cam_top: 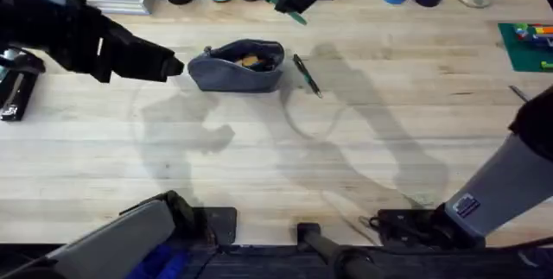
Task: Unzip the bag, pick up the pens from the table one at a time and place them inside, then zip the bag closed.
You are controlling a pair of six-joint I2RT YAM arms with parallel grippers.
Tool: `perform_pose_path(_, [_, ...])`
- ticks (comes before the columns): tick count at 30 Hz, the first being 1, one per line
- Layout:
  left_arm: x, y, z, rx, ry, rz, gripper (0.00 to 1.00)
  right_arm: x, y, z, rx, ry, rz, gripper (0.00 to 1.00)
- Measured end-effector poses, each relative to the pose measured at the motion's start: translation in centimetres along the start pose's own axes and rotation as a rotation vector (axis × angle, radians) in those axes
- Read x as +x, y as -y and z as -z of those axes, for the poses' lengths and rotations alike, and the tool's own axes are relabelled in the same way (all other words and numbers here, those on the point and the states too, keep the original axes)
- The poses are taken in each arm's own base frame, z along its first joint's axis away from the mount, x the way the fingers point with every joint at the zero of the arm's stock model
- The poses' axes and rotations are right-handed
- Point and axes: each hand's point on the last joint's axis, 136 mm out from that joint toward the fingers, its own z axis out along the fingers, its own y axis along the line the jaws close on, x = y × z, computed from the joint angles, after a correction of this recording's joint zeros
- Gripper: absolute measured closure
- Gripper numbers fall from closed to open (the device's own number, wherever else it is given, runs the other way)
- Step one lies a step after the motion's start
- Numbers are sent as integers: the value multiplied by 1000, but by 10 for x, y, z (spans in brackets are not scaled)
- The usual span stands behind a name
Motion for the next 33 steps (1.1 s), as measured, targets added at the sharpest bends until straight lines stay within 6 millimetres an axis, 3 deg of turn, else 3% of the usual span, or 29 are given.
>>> perform_pose_path(10, [0,0,0,0,0,0,6,-18,-9,-6,-12,30,89,970])
perform_pose_path(19, [0,0,0,0,0,0,6,-22,-5,-54,-52,36,114,970])
perform_pose_path(33, [0,0,0,0,0,0,6,-8,-7,-98,-110,8,144,970])
